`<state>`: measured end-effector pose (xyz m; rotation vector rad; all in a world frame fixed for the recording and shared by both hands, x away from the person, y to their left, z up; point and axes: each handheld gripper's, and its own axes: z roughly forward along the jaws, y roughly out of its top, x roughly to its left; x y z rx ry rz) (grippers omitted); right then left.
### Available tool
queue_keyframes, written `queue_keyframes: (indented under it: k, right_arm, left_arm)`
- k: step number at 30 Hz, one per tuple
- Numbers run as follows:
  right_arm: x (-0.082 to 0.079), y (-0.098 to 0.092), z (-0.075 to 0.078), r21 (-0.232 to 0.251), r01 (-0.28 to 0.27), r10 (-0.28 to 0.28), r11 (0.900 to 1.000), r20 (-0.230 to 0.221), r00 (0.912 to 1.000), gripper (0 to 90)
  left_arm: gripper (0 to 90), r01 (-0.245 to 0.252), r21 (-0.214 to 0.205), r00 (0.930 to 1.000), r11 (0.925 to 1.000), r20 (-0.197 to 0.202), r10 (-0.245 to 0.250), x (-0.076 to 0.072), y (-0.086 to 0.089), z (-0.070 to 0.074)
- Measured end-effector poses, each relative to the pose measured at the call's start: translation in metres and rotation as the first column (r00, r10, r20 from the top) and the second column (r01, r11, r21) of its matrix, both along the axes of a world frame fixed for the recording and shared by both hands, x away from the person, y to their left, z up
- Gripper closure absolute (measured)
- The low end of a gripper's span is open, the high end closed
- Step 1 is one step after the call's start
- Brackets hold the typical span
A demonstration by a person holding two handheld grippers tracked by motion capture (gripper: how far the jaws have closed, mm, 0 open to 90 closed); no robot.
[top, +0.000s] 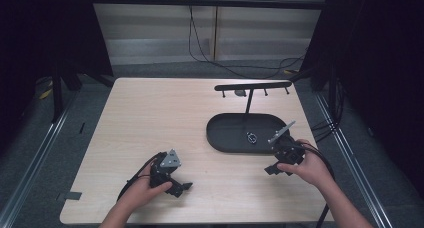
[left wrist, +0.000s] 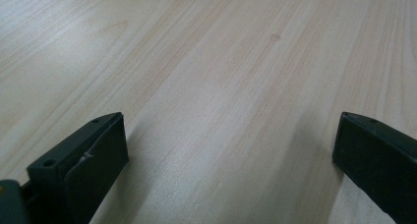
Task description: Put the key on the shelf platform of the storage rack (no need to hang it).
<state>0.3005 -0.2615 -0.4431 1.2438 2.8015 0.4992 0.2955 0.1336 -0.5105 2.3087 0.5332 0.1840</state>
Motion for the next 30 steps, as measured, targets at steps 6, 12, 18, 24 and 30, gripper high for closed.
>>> queue_keyframes:
  k: [6, 12, 18, 24, 30]
  right_arm:
    - [-0.004, -0.006, -0.002, 0.01, 0.008, -0.008, 0.9999, 0.004, 1.0, 28.7]
    - [-0.008, -0.012, -0.003, 0.012, 0.017, -0.017, 0.9998, 0.0, 0.9999, 28.8]
    - [-0.01, -0.019, -0.005, 0.014, 0.026, -0.026, 0.9996, 0.001, 0.9997, 28.8]
    - [-0.014, -0.023, -0.007, 0.019, 0.039, -0.039, 0.9991, 0.0, 0.9993, 28.8]
    - [-0.016, -0.027, -0.009, 0.021, 0.043, -0.043, 0.9988, 0.0, 0.9991, 28.7]
  left_arm:
    - [0.0, 0.0, 0.0, 1.0, 1.0, 0.0, 0.0, 0.0, 0.0, 0.0]
    - [0.0, 0.0, 0.0, 1.0, 1.0, 0.0, 0.0, 0.0, 0.0, 0.0]
    - [0.0, 0.0, 0.0, 1.0, 1.0, -0.001, 0.0, 0.0, 0.0, 0.0]
    - [0.0, 0.001, 0.0, 1.0, 1.0, -0.001, -0.001, 0.0, 0.0, 0.0]
    - [0.0, 0.0, 0.0, 1.0, 1.0, -0.001, 0.0, 0.0, 0.0, 0.0]
